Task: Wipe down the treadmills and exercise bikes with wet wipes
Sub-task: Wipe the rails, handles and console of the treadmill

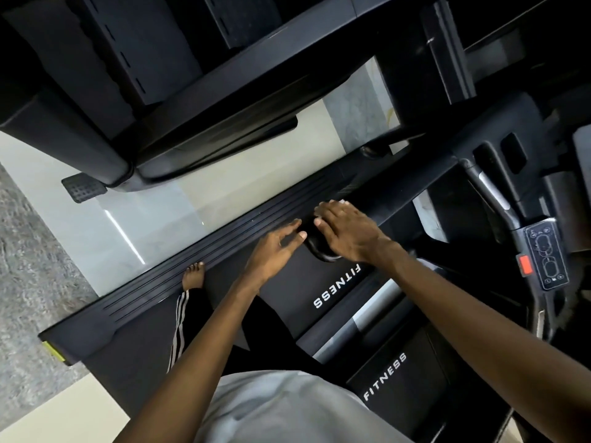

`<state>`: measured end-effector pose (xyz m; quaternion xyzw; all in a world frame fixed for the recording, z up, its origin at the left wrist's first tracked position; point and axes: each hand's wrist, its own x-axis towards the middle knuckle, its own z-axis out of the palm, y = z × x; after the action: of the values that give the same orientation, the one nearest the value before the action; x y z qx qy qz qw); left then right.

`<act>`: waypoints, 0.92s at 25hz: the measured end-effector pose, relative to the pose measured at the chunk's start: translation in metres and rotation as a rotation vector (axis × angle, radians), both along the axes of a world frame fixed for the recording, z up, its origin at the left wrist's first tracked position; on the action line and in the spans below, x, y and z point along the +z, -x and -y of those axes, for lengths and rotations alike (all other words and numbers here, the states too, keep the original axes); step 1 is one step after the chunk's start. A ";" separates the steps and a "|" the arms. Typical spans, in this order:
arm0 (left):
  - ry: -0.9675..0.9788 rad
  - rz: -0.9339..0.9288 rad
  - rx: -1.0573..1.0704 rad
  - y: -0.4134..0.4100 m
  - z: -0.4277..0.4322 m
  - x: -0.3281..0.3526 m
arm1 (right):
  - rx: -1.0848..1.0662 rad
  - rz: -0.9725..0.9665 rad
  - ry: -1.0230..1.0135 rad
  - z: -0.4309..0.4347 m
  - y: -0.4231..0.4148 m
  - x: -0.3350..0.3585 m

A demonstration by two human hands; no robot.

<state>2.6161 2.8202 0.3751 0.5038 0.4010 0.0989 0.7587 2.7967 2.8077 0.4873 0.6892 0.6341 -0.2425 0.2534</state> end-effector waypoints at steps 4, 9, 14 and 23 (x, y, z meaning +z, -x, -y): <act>-0.017 -0.040 -0.069 0.001 -0.003 0.003 | -0.050 0.188 0.132 -0.034 -0.019 -0.014; -0.051 -0.066 -0.093 0.001 -0.008 0.011 | 0.014 0.042 0.193 -0.032 -0.013 -0.023; -0.010 -0.054 -0.126 0.001 -0.012 0.012 | -0.084 0.153 0.130 -0.042 -0.037 -0.015; -0.062 -0.121 -0.203 -0.003 -0.016 0.026 | -0.352 0.070 -0.336 0.068 0.007 0.007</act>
<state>2.6193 2.8366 0.4010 0.5700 0.3897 0.0031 0.7234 2.7895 2.7398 0.4940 0.8295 0.5263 -0.1500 0.1110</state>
